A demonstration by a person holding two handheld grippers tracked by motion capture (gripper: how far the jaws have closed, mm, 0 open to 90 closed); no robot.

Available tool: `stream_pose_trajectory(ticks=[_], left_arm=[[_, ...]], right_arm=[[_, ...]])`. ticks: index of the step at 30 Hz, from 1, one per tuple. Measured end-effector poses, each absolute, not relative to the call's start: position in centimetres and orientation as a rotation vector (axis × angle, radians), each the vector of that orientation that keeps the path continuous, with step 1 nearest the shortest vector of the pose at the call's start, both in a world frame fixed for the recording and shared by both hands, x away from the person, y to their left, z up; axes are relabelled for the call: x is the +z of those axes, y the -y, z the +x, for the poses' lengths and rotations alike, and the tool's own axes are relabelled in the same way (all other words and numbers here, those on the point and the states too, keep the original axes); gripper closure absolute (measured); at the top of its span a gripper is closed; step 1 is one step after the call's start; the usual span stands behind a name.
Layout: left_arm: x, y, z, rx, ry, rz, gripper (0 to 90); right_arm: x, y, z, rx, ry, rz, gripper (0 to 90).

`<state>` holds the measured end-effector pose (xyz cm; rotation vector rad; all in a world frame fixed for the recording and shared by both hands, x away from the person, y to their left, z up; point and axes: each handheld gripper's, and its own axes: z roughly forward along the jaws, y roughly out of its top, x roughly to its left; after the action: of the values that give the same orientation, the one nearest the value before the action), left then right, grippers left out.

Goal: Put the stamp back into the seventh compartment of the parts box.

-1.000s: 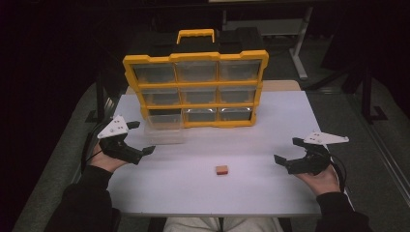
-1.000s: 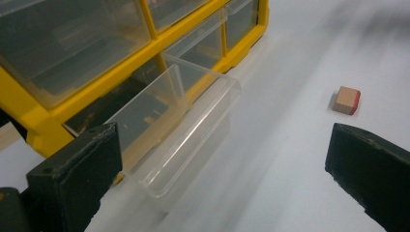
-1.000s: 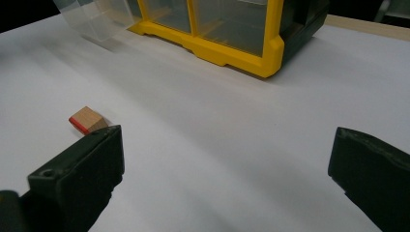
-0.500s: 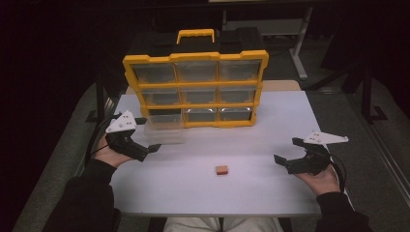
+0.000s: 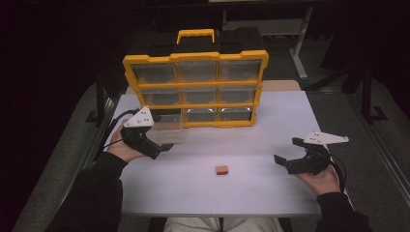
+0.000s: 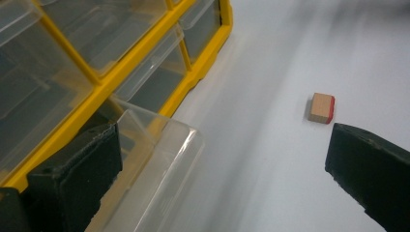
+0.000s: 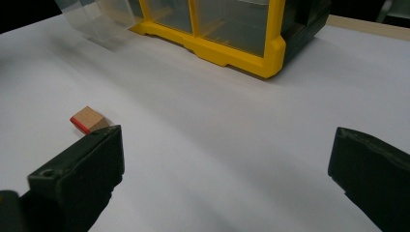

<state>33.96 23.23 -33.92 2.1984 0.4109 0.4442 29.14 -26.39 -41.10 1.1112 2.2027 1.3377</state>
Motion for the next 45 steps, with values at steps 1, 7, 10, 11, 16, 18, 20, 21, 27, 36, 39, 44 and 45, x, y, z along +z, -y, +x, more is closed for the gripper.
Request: stream_pose_trajectory(ticks=[1, 7, 10, 11, 16, 18, 20, 21, 27, 36, 39, 44, 45], left_arm=[[-34.0, -23.0, 34.0, 0.443, -0.408, 2.202, 0.0], [-33.8, -22.1, 34.1, 0.433, -0.381, 2.219, 0.0], [-33.8, -21.7, 34.1, 0.427, -0.373, 2.219, 0.0], [-33.8, -21.5, 34.2, 0.427, -0.367, 2.223, 0.0], [-33.8, -20.5, 34.3, 0.408, -0.344, 2.241, 0.0], [-33.8, -20.0, 34.4, 0.402, -0.337, 2.244, 0.0], [-33.7, -19.6, 34.4, 0.393, -0.326, 2.249, 0.0], [-33.7, -19.5, 34.4, 0.389, -0.318, 2.25, 0.0], [-33.6, -18.9, 34.7, 0.376, -0.308, 2.248, 0.0], [-33.6, -17.4, 34.7, 0.364, -0.267, 2.26, 0.0], [-33.7, -17.0, 34.7, 0.357, -0.258, 2.268, 0.0], [-34.0, -16.4, 34.7, 0.342, -0.244, 2.278, 0.0], [-34.0, -16.2, 34.6, 0.338, -0.243, 2.281, 0.0]], right_arm=[[-41.1, 26.4, 29.1, 1.338, -2.203, 1.109, 0.0], [-41.1, 26.4, 29.1, 1.339, -2.203, 1.109, 0.0], [-41.1, 26.4, 29.1, 1.339, -2.205, 1.109, 0.0], [-41.1, 26.3, 29.1, 1.337, -2.205, 1.109, 0.0], [-41.1, 26.3, 29.2, 1.335, -2.208, 1.105, 0.0], [-41.1, 26.3, 29.1, 1.336, -2.208, 1.105, 0.0], [-41.1, 26.3, 29.1, 1.336, -2.209, 1.106, 0.0], [-41.1, 26.3, 29.1, 1.337, -2.209, 1.106, 0.0], [-41.1, 26.2, 29.2, 1.335, -2.211, 1.101, 0.0], [-41.2, 26.1, 29.2, 1.33, -2.217, 1.099, 0.0], [-41.2, 26.2, 29.2, 1.332, -2.216, 1.098, 0.0], [-41.1, 26.1, 29.2, 1.332, -2.216, 1.098, 0.0], [-41.1, 26.1, 29.2, 1.332, -2.216, 1.097, 0.0]])
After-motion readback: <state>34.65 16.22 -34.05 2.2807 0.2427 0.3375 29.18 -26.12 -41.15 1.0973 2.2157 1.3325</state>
